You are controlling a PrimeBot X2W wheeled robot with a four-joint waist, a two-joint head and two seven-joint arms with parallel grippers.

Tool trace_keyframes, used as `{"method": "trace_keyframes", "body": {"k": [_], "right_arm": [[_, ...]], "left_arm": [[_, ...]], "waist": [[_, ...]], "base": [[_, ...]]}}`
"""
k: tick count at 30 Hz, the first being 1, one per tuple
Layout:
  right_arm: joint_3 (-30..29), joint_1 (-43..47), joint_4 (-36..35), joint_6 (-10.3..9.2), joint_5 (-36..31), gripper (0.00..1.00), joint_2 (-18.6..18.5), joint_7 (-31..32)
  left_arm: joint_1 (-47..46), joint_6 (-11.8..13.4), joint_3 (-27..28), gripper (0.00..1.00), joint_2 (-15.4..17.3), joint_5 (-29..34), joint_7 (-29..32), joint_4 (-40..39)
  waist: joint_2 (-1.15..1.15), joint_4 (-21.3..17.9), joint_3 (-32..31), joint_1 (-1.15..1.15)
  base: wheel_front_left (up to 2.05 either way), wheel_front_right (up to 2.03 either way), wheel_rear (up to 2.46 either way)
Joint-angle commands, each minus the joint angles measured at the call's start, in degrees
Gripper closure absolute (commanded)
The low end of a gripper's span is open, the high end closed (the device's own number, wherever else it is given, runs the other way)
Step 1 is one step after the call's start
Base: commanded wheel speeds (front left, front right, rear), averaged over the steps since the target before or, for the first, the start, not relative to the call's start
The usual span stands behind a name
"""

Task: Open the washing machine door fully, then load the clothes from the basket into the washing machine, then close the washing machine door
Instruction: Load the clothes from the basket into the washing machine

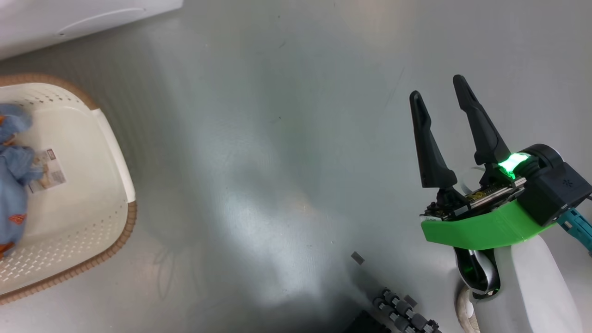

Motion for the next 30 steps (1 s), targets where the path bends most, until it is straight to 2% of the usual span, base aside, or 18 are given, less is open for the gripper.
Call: {"method": "trace_keyframes", "body": {"k": [1, 8, 14, 21, 30], "right_arm": [[1.2, 0.8, -0.9, 0.35, 0.4, 0.0, -0.1, -0.3], [0.1, 1.0, -0.4, 0.35, 0.0, 0.0, -0.1, -0.3], [-1.4, 1.8, -0.1, 0.35, -1.0, 0.0, -0.1, -0.3], [-3.4, 3.6, 0.3, 0.35, -2.7, 0.0, -0.1, -0.3], [-5.9, 6.6, 0.5, 0.35, -5.4, 0.0, -0.1, -0.3]], "left_arm": [[1.0, -0.2, 0.0, 0.0, 2.1, -0.2, 0.3, -1.3], [4.7, -0.1, -1.2, 0.0, 1.2, -0.3, -1.4, -2.2], [11.7, 1.6, -1.1, 0.0, -0.8, -1.7, -4.7, -4.2], [25.7, 6.1, 0.5, 0.0, -3.0, -3.9, -9.9, -12.2], [46.9, 13.4, 0.8, 0.0, -6.6, -3.9, -12.5, -30.0]], "waist": [[0.0, 0.2, -0.3, 0.0], [0.0, 1.7, -2.8, 0.0], [0.0, 4.0, -5.9, 0.0], [0.0, 7.3, -10.2, 0.0], [0.0, 12.0, -16.0, 0.0]], "base": [[0.0, 0.0, 0.0], [0.0, 0.0, 0.0], [0.0, 0.0, 0.0], [0.0, 0.0, 0.0], [0.0, 0.0, 0.0]]}}
